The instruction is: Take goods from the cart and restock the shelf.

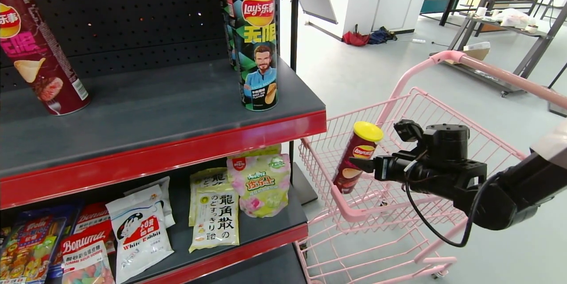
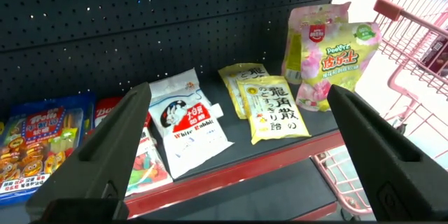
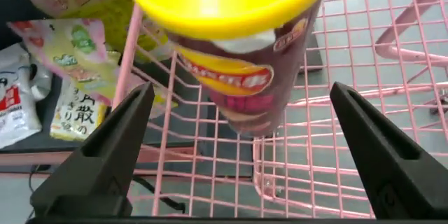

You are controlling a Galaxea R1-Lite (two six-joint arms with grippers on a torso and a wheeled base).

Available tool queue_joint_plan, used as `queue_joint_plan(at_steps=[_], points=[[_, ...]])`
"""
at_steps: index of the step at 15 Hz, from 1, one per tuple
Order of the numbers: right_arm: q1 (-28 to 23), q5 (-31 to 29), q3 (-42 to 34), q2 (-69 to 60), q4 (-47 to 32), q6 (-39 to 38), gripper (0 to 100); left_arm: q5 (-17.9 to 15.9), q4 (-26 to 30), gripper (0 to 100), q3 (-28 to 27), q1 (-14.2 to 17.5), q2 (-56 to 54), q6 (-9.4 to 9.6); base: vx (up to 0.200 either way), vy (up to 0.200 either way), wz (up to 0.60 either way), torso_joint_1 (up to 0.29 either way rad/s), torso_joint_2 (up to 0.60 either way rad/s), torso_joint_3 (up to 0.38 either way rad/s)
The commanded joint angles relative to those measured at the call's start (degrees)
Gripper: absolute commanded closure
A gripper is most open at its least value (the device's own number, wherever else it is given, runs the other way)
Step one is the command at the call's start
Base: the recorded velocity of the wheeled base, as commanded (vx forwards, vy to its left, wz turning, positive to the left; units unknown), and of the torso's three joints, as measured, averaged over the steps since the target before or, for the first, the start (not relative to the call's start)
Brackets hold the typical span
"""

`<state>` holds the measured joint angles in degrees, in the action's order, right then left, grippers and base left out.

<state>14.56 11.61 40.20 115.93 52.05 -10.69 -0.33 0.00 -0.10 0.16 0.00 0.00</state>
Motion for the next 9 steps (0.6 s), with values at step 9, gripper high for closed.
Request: queue_joint_plan(at_steps=[9], points=[[-0.2, -1.9, 9.8, 11.2, 3.9, 0.1, 0, 0.0, 0.0, 0, 0.0, 0.0, 0.1, 0.0, 0.0, 0.0, 0.0, 0.0, 0.0, 0.0]])
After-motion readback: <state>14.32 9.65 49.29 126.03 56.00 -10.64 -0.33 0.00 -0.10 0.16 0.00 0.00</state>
